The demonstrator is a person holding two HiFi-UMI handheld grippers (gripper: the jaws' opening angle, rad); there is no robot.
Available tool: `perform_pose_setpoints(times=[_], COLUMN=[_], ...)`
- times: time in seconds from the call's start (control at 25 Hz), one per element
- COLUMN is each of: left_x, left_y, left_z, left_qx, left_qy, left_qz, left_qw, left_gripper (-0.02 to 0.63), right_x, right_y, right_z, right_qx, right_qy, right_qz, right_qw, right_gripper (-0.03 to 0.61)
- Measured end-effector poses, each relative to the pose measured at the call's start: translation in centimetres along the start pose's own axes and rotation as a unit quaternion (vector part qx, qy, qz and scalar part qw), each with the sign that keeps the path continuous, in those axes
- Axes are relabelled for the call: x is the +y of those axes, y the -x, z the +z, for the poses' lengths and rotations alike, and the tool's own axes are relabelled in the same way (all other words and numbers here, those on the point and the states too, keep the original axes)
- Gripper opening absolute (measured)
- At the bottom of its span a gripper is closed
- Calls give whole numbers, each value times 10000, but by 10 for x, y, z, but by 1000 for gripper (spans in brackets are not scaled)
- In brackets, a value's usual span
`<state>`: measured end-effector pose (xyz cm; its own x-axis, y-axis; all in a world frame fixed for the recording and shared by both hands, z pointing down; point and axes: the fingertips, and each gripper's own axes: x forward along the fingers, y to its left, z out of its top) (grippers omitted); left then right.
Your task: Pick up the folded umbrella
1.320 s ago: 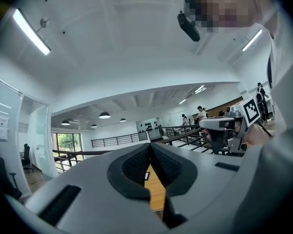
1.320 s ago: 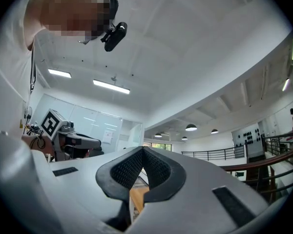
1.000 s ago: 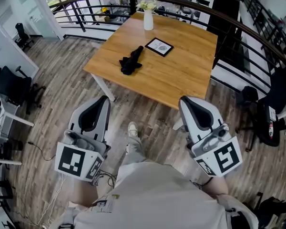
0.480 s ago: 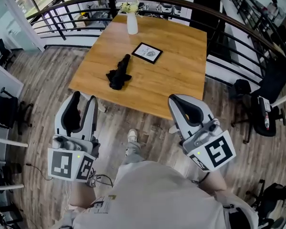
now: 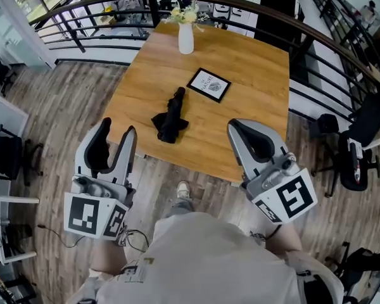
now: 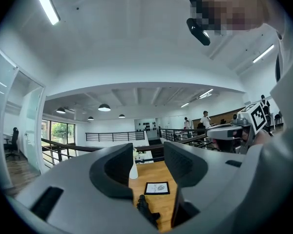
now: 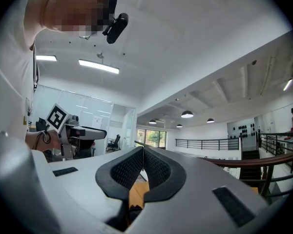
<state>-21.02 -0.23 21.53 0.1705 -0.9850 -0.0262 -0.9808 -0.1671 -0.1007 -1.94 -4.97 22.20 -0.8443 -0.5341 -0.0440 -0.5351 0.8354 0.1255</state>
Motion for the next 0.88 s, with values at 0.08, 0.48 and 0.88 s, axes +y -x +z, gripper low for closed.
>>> perform_pose_setpoints(times=[0.08,0.48,0.88], left_x=[19,72,62], left_y=[-17,-99,-136], left_z=[-5,-41,-67], left_qx=[6,249,537], left_qy=[39,128,141], left_qz=[-39,-522,-764], left_qw=[10000,9982,9955], left_gripper=[201,201,206], right_x=[-6,-45,-73], right_y=[-23,-105,-113], right_z=[-4,-27,-51], right_qx=[74,389,669], right_qy=[18,96,64], right_qz=[-1,-306,-530], right_qw=[10000,9987,9963], right_gripper=[29,28,28])
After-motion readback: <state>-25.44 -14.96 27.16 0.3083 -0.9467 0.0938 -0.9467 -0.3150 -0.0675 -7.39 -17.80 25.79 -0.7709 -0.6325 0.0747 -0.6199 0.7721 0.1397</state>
